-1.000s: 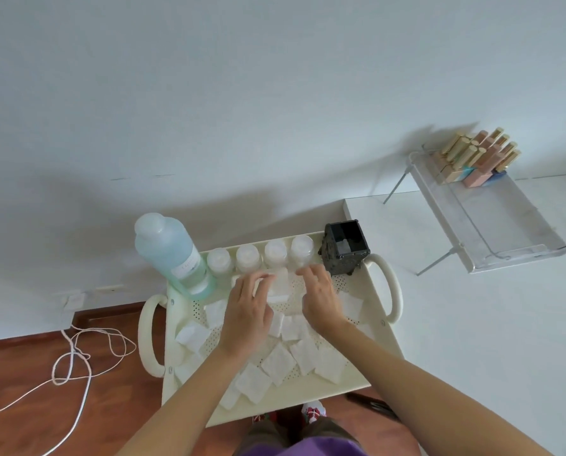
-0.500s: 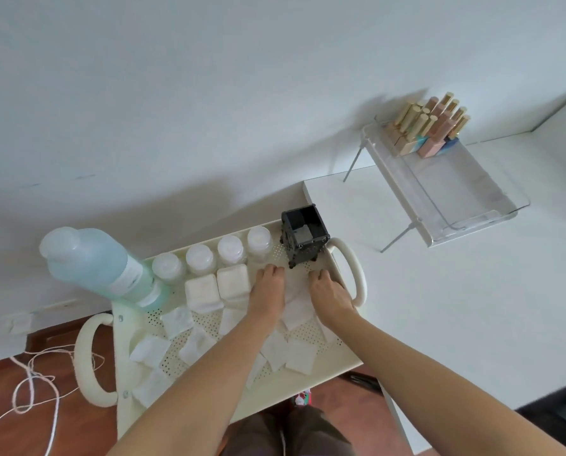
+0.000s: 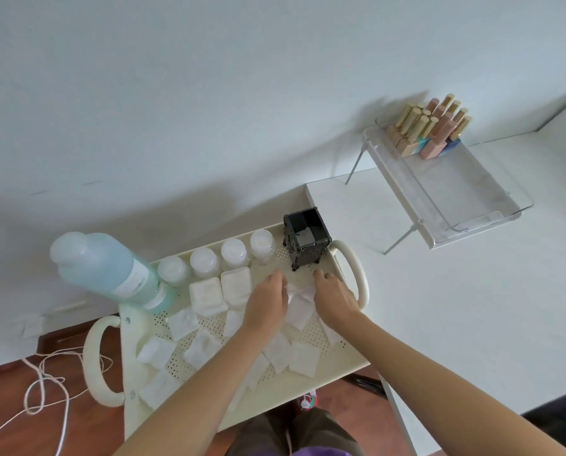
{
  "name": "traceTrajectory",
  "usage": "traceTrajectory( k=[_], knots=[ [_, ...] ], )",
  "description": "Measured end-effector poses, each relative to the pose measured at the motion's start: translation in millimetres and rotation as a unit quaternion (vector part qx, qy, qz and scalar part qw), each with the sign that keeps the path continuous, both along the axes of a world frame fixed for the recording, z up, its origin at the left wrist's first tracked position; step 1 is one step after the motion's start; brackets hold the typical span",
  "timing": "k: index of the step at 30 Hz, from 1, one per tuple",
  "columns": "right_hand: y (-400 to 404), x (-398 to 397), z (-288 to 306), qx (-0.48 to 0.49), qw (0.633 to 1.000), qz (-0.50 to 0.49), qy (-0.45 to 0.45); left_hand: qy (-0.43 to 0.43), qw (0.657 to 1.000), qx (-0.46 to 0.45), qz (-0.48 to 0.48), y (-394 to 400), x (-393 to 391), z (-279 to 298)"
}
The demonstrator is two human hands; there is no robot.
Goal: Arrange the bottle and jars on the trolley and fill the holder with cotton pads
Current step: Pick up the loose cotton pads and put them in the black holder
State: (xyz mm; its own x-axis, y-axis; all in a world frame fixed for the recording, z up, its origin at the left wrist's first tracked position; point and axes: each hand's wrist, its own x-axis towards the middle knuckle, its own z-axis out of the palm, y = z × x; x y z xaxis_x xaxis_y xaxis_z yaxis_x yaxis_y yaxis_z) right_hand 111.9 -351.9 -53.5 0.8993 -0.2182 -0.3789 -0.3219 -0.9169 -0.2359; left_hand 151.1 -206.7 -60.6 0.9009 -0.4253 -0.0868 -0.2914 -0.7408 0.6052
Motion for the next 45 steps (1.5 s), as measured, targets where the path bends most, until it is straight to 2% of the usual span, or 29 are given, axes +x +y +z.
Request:
traceTrajectory(
  k=[5,9,12,15,22,28,37,41,43,45],
  knots=[
    [-6,-8,41,0.059,0.990,-0.022,-0.130,-0.044,0.990,-0.132,0.029,14,5,50],
    [-20,-7,82,0.142,0.958,-0.080,-0.236,-0.067,0.979,-0.190,0.021,7,27,81],
    [-32,0,106,0.212,0.929,-0.152,-0.262,-0.012,0.972,-0.231,0.051,-10,43,100],
    [-44,10,119,0.240,0.908,-0.191,-0.286,0.035,0.963,-0.256,0.069,-29,58,103],
    [-58,30,125,0.268,0.891,-0.214,-0.298,0.062,0.976,-0.191,0.085,-54,73,87],
    [-51,52,112,0.275,0.893,-0.203,-0.294,-0.052,0.997,0.006,0.049,-59,75,74],
    [-23,76,78,0.226,0.937,-0.108,-0.245,-0.123,0.971,-0.155,0.136,-26,43,76],
    [-21,75,63,0.122,0.961,-0.017,-0.248,-0.081,0.976,-0.166,0.112,-6,17,63],
    [-22,69,63,0.091,0.955,-0.016,-0.281,-0.033,0.985,-0.144,0.092,1,8,50],
    [-22,55,68,0.083,0.934,-0.027,-0.347,0.019,0.994,-0.093,0.057,4,2,33]
  ],
)
